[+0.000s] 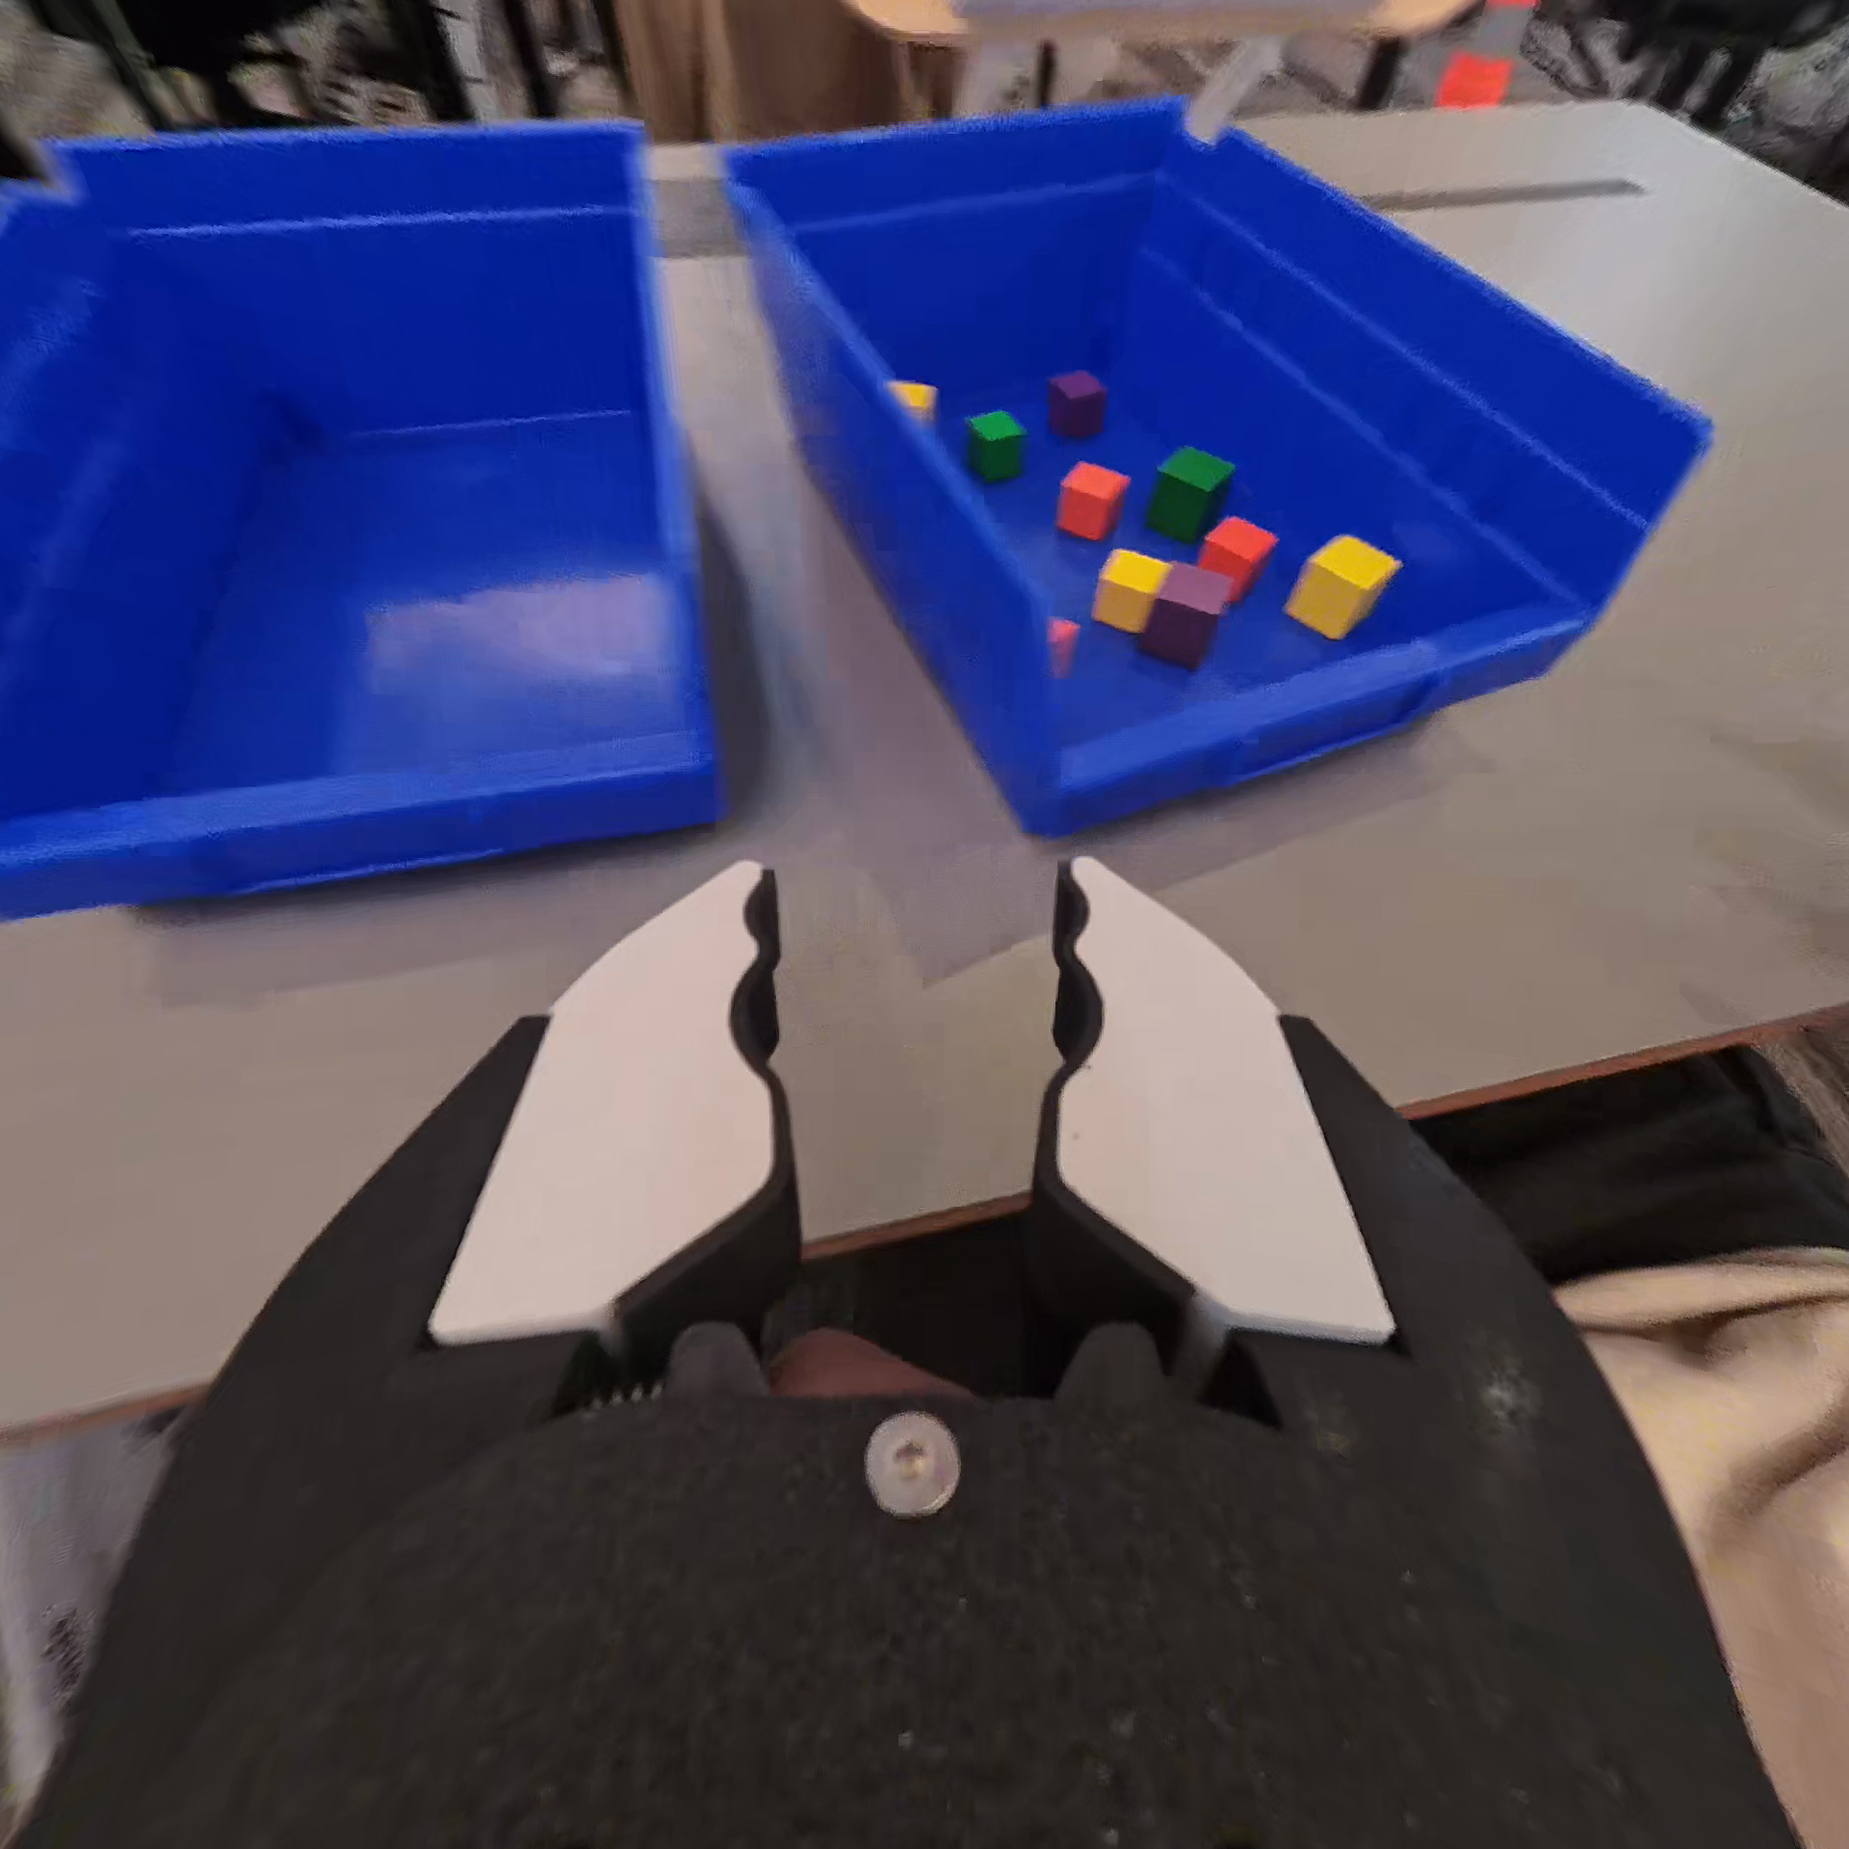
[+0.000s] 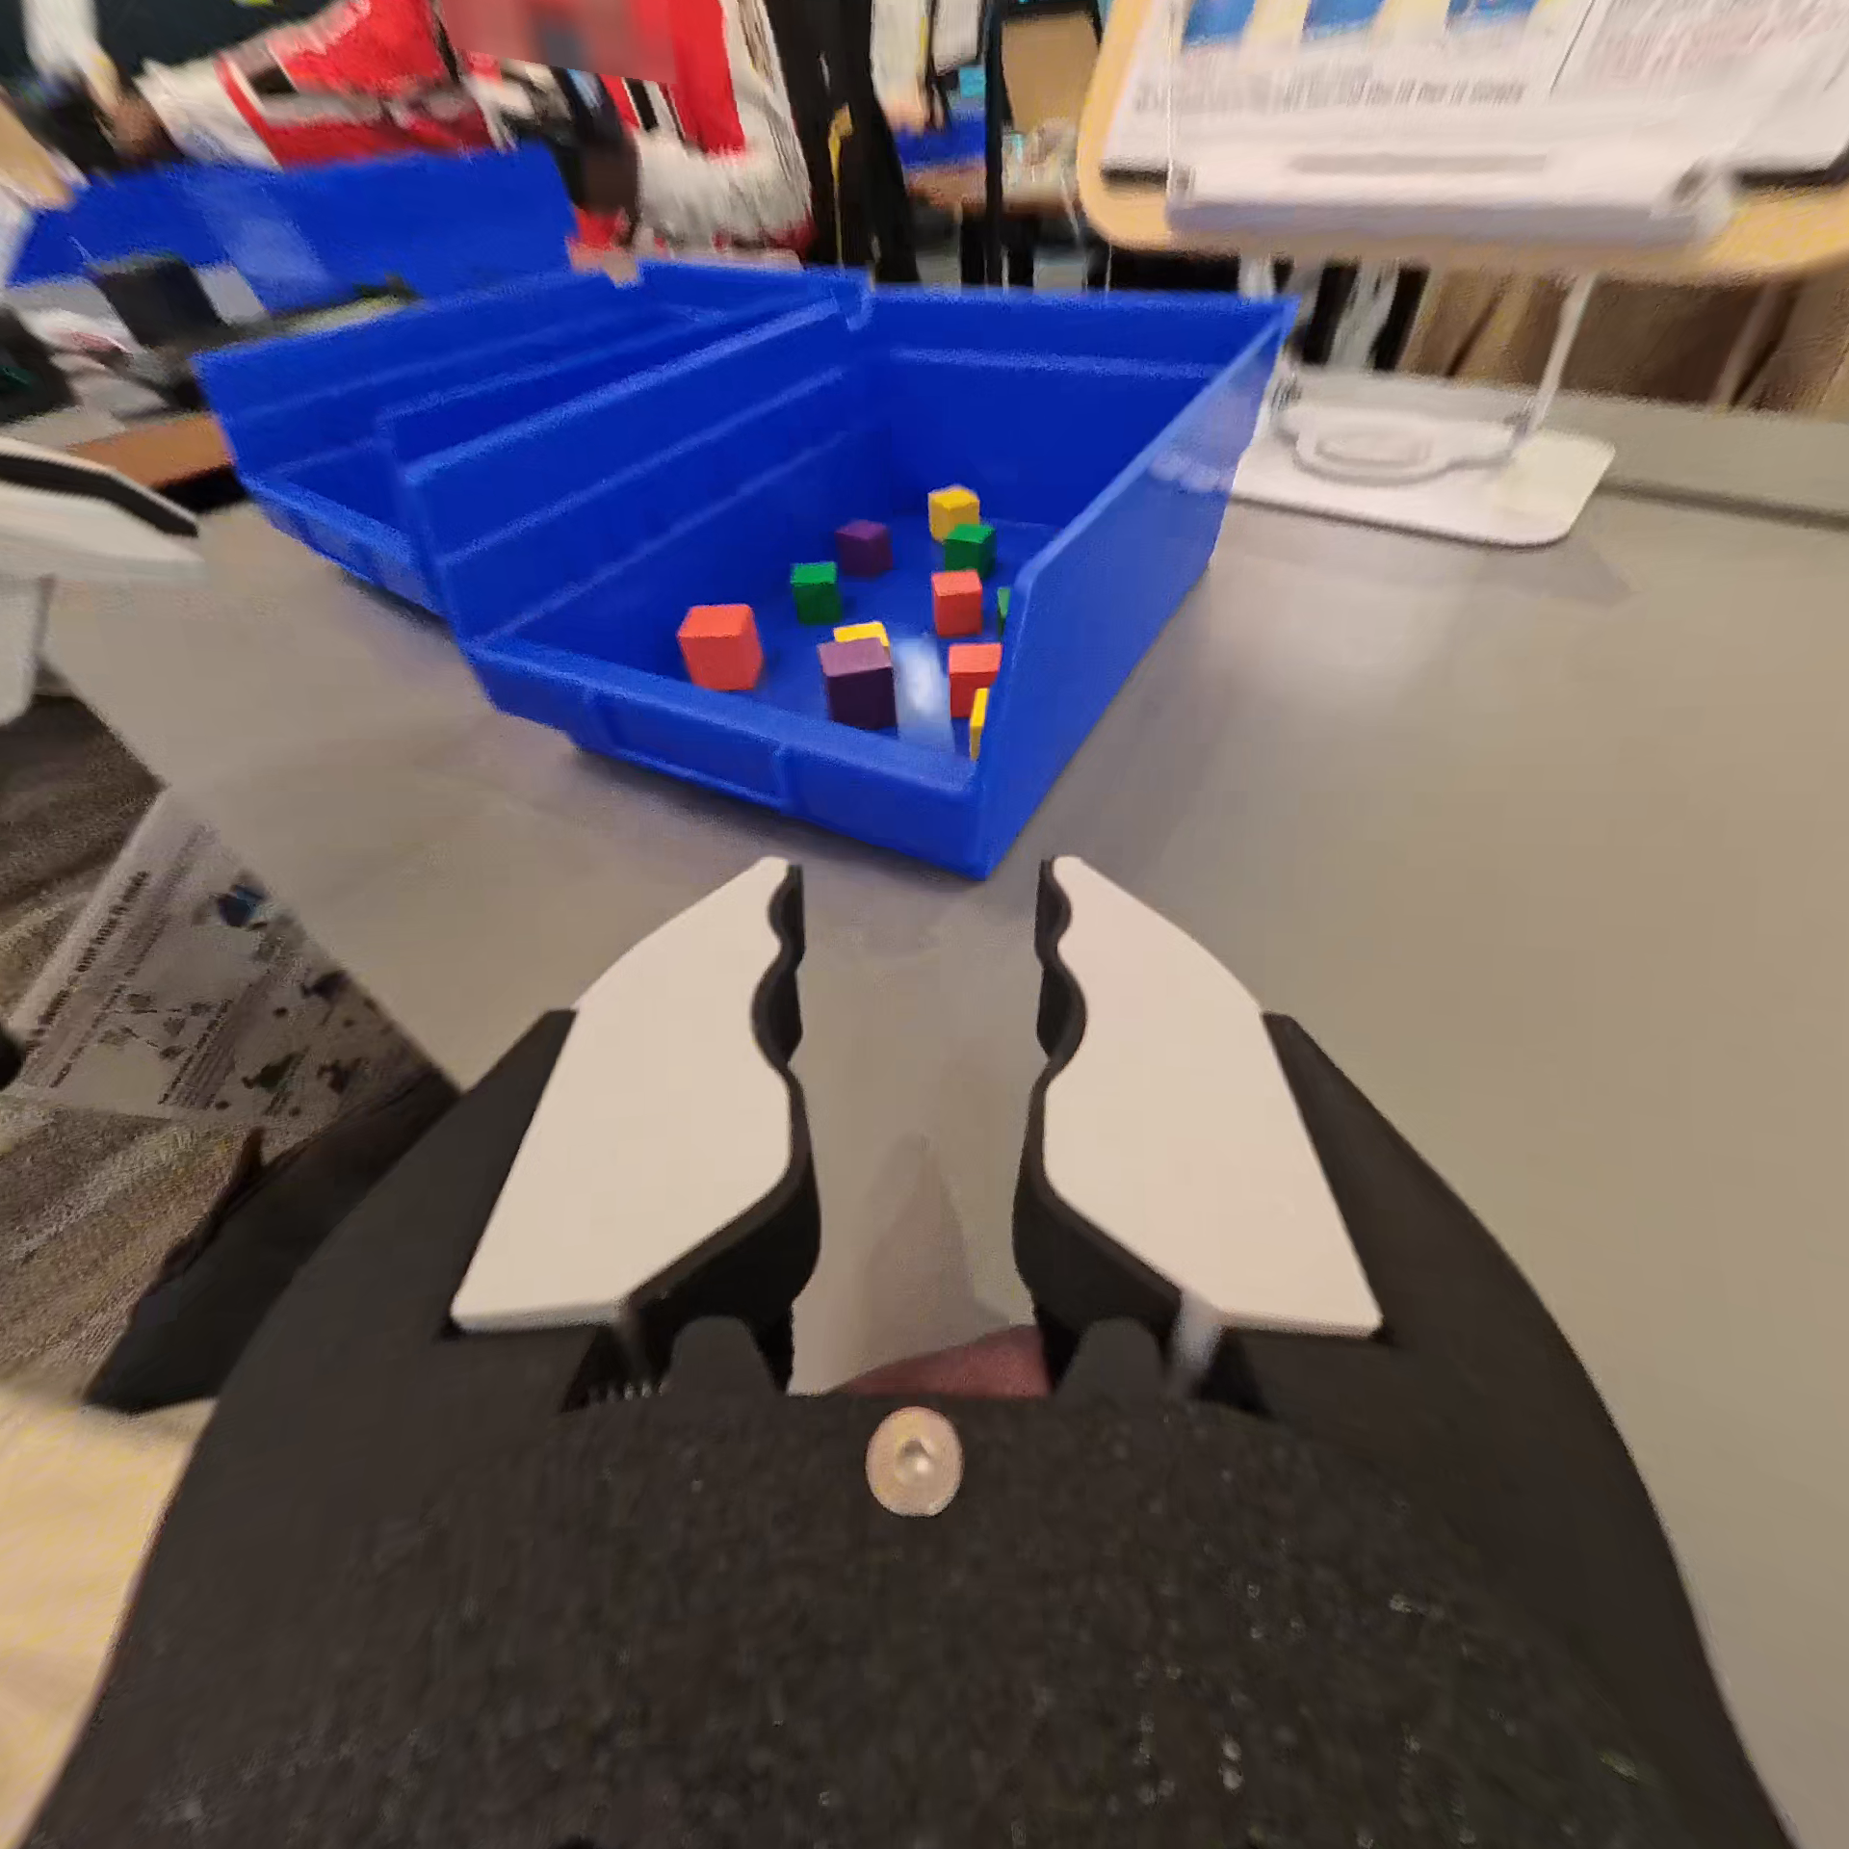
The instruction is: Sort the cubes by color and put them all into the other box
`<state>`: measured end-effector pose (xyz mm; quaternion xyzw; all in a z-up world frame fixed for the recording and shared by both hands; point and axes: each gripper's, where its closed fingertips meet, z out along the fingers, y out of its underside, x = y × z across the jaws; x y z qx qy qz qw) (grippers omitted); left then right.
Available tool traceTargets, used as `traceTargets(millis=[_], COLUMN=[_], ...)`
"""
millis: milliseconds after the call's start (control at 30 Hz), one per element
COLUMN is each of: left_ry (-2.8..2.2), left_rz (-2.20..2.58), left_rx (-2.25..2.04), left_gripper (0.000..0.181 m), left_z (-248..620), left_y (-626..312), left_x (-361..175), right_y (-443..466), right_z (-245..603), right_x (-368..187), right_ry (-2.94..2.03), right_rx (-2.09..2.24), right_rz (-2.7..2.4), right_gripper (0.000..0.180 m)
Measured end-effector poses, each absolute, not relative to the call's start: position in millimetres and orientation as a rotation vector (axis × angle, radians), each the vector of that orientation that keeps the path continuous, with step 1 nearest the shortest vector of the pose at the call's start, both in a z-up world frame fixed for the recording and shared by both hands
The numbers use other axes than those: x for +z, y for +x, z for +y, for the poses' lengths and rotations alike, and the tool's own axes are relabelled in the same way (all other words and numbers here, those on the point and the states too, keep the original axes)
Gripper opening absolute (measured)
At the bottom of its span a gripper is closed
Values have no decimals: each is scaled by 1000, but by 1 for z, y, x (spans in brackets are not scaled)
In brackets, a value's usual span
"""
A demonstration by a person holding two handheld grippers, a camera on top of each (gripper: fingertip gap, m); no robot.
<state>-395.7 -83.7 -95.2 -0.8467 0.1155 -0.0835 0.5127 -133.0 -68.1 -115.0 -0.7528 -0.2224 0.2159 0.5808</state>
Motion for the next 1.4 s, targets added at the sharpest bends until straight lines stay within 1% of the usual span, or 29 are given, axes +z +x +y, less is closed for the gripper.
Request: traceTargets(millis=[33,100,233,333,433,500,533,567,633,733,900,1067,1200,1300,1400], left_ry=[-2029,-2016,-1981,-2039,-2083,-2119,-2146,-2178,-2176,-2170,-2114,-2049,-2013,-1989,-1972], left_rz=[237,120,-114,-147,-124,-172,-208,-239,-253,-270,-283,-303,-306,-305,-295], left_rx=[-168,-52,60,44,81,129,146,155,90,-1,106,274,299,290,294], left_gripper=[58,61,62,64,62,51,41,22,13,7,3,4,4,4,3], left_z=[-87,-82,-40,-2,28,41,44,45,43,26,-33,-102,-140,-159,-171], left_y=[-418,-476,-583,-613,-622,-633,-639,-644,-640,-631,-621,-605,-593,-586,-578], left_x=[-90,-82,-77,-92,-104,-114,-121,-130,-136,-136,-135,-134,-133,-133,-133], right_y=[-125,-110,-99,-98,-103,-108,-110,-111,-114,-115,-146,-241,-324,-363,-387], right_z=[-86,-120,-155,-151,-147,-147,-146,-146,-145,-145,-142,-145,-132,-112,-102], right_x=[-111,-110,-112,-102,-111,-116,-119,-122,-125,-127,-128,-135,-128,-134,-145], right_ry=[-1691,-1604,-1585,-1536,-1582,-1598,-1610,-1623,-1636,-1637,-1672,-1790,-1794,-1882,-1898], right_rx=[526,587,704,658,702,729,729,725,723,688,723,785,809,933,891], right_rz=[-519,-491,-462,-493,-490,-488,-493,-501,-506,-518,-535,-680,-714,-592,-605], right_gripper=[40,31,30,28,28,28,27,27,27,25,25,40,44,44,45])
